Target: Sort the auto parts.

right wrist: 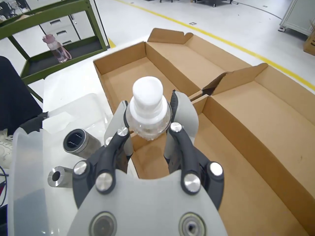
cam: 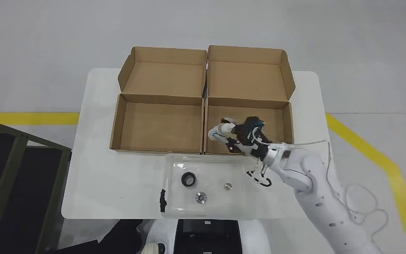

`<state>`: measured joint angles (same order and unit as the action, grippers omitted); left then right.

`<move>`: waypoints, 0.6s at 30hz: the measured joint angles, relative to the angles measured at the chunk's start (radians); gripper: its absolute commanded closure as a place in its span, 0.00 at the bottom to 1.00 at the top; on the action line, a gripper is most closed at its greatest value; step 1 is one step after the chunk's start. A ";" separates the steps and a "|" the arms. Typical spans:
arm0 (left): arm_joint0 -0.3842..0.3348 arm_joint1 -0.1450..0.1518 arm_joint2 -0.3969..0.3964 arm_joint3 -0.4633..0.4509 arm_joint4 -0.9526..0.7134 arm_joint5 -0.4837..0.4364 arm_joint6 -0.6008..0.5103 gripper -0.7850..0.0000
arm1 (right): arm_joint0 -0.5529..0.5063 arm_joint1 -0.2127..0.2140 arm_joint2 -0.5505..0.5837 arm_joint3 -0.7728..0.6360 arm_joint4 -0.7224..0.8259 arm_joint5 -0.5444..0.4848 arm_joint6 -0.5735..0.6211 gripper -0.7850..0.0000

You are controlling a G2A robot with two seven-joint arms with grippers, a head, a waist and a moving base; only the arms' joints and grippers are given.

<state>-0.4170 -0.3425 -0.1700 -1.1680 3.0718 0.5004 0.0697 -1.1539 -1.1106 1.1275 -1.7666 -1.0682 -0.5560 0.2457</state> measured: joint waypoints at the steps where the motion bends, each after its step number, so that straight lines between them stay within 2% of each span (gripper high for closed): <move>1: 0.000 0.000 0.000 0.000 0.000 0.000 0.000 0.00 | 0.012 -0.003 -0.011 0.006 -0.031 0.020 0.012 1.00; 5: 0.000 0.000 0.000 0.000 0.000 0.000 0.000 0.00 | 0.040 -0.011 -0.044 0.031 -0.080 0.059 0.028 1.00; 18: 0.000 0.000 0.000 0.000 0.000 0.000 0.000 0.00 | 0.106 -0.033 -0.098 0.175 -0.041 0.069 0.056 1.00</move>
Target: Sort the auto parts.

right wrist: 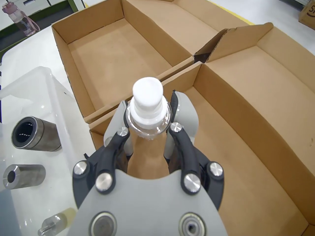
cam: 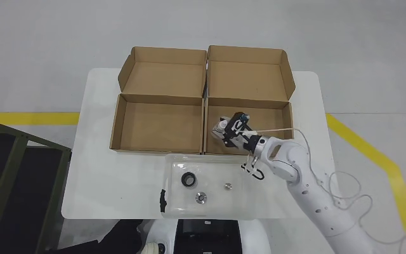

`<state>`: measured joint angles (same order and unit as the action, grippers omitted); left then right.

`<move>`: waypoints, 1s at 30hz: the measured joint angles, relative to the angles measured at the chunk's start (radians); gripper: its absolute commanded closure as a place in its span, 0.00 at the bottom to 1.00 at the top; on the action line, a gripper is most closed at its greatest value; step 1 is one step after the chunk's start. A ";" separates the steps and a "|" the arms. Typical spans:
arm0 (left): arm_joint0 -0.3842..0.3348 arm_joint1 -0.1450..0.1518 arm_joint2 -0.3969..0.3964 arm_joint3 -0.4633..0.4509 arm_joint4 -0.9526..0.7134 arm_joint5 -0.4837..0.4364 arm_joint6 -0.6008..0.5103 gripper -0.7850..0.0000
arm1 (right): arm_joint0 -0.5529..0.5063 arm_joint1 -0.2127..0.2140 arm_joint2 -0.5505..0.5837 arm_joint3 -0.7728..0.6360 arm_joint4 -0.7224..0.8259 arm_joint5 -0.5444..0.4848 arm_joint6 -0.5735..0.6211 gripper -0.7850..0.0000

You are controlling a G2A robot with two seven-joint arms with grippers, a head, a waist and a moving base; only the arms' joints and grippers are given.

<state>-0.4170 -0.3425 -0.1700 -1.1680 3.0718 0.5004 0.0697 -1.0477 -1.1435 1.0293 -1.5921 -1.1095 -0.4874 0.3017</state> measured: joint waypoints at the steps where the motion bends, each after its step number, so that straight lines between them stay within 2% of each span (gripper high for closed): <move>1: 0.000 0.000 0.000 0.000 0.000 0.000 0.000 0.00 | 0.006 -0.002 -0.004 0.008 -0.002 0.002 0.002 1.00; 6: 0.000 0.000 0.000 0.000 0.000 0.000 0.000 0.00 | 0.023 -0.007 -0.016 0.023 -0.022 0.017 0.017 1.00; 8: 0.000 0.000 0.000 0.000 0.000 0.000 0.000 0.00 | 0.027 -0.009 -0.021 0.027 -0.029 0.025 0.026 0.95; 12: 0.000 0.000 0.000 0.000 0.000 0.000 0.000 0.00 | 0.041 -0.015 -0.031 0.050 -0.035 0.034 0.038 0.91; 15: 0.000 0.000 0.000 0.000 0.000 0.000 0.000 0.00 | 0.051 -0.019 -0.039 0.069 -0.037 0.041 0.044 0.78; 16: 0.000 0.000 0.000 0.000 0.000 0.000 0.000 0.00 | 0.053 -0.020 -0.041 0.074 -0.038 0.043 0.045 0.69; 17: 0.000 0.000 0.000 0.000 0.000 0.000 0.000 0.00 | 0.054 -0.021 -0.042 0.077 -0.039 0.045 0.045 0.64; 20: 0.000 0.000 0.000 0.000 0.000 0.000 0.000 0.00 | 0.056 -0.023 -0.044 0.084 -0.042 0.048 0.046 0.53; 23: 0.000 0.000 0.000 0.000 0.000 0.000 0.000 0.00 | 0.055 -0.025 -0.045 0.081 -0.048 0.050 0.049 0.30; 27: 0.000 0.000 0.000 0.000 0.000 0.000 0.000 0.00 | 0.044 -0.024 -0.038 0.062 -0.053 0.050 0.050 0.19; 30: 0.000 0.000 0.000 0.000 0.000 0.000 0.000 0.00 | 0.028 -0.021 -0.018 0.026 -0.056 0.052 0.041 0.05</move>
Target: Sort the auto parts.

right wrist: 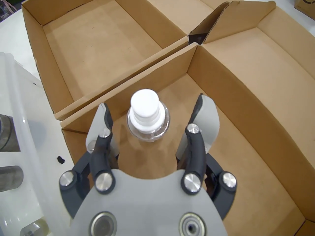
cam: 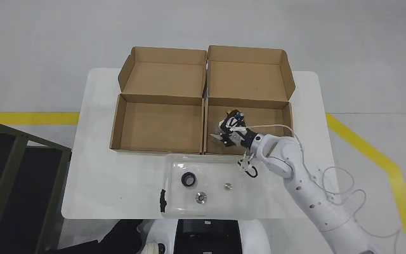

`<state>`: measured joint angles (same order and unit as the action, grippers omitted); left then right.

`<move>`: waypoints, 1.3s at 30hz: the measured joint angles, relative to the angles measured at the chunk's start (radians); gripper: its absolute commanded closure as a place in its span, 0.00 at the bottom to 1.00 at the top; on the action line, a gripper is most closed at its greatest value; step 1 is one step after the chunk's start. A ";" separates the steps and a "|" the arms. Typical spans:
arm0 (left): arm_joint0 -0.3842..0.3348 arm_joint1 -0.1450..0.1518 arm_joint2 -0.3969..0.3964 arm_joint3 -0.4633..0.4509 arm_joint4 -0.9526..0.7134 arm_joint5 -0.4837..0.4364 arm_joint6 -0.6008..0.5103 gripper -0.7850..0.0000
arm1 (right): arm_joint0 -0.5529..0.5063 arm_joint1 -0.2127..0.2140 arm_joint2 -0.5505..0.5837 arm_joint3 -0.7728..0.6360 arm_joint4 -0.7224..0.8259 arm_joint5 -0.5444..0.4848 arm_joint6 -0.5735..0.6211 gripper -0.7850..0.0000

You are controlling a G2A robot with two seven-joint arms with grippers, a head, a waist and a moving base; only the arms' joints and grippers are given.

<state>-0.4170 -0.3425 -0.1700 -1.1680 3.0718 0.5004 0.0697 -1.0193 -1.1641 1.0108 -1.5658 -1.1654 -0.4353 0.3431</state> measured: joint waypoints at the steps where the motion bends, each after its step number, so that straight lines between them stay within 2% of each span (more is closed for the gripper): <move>1: 0.000 0.000 0.000 0.000 0.000 0.000 0.000 0.00 | -0.010 0.003 0.011 -0.022 -0.005 0.000 -0.002 0.03; 3: 0.000 0.000 0.000 0.000 0.000 0.000 0.000 0.00 | -0.029 0.008 0.030 -0.062 -0.015 -0.004 -0.003 0.00; 9: 0.000 0.000 0.000 0.000 0.000 0.000 0.000 0.00 | -0.129 0.032 0.115 -0.243 -0.062 -0.028 0.021 0.00; 22: 0.000 0.000 0.000 0.000 0.000 0.000 0.000 0.00 | -0.417 0.077 0.240 -0.531 -0.112 -0.196 0.019 0.00; 31: 0.000 0.000 0.000 0.000 0.000 0.000 0.000 0.00 | -0.559 0.098 0.272 -0.608 -0.239 -0.281 -0.037 0.00; 39: 0.000 0.000 0.000 0.000 0.000 0.000 0.000 0.00 | -0.597 0.109 0.259 -0.608 -0.332 -0.327 -0.041 0.00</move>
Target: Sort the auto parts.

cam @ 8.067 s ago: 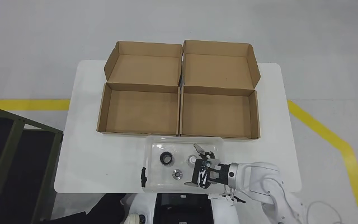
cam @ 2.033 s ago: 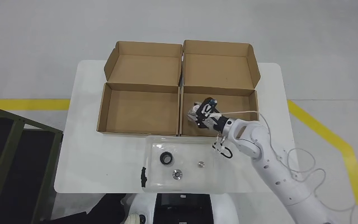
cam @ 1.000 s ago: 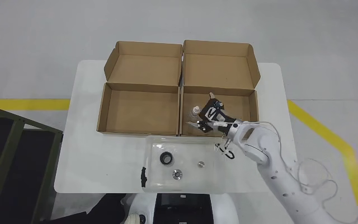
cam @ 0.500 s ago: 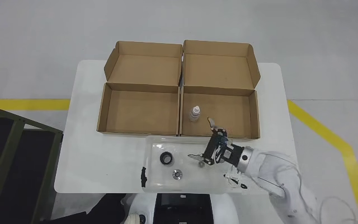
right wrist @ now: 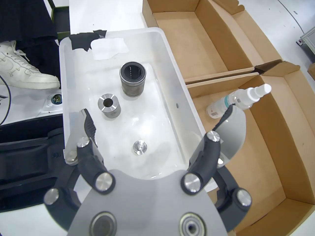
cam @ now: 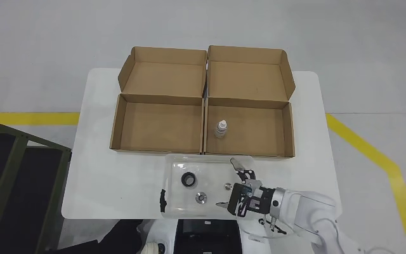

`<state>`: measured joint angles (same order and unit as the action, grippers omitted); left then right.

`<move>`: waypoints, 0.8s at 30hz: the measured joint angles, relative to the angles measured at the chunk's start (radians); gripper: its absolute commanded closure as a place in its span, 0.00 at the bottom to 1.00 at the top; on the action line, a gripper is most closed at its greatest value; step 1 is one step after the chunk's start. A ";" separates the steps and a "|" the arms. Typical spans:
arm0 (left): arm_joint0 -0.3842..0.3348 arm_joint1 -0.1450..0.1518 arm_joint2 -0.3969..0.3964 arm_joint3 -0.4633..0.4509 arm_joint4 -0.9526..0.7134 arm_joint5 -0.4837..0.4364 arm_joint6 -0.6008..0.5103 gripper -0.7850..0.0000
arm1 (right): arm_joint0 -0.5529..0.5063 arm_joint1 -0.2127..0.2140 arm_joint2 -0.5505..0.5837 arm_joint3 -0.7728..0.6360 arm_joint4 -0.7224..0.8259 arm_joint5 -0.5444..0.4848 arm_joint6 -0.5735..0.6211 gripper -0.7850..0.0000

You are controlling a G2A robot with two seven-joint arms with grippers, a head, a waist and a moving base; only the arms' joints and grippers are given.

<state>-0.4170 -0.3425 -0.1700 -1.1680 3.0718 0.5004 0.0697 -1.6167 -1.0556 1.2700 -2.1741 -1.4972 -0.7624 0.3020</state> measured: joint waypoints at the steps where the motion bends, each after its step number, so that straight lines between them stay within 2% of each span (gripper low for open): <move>1: 0.000 0.000 0.000 0.000 0.000 0.000 0.000 0.00 | 0.001 0.001 -0.002 0.001 -0.008 -0.006 0.005 0.00; 16: 0.000 0.000 0.000 0.000 0.000 0.000 0.000 0.00 | 0.054 0.004 -0.053 0.062 -0.020 -0.028 0.095 0.00; 24: 0.000 0.000 0.000 0.000 0.000 0.000 0.000 0.00 | 0.087 0.003 -0.078 0.079 -0.025 -0.013 0.142 0.11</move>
<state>-0.4170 -0.3425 -0.1700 -1.1680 3.0718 0.5004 0.0697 -1.5301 -1.0522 1.1918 -2.0950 -1.5223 -0.7750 0.4440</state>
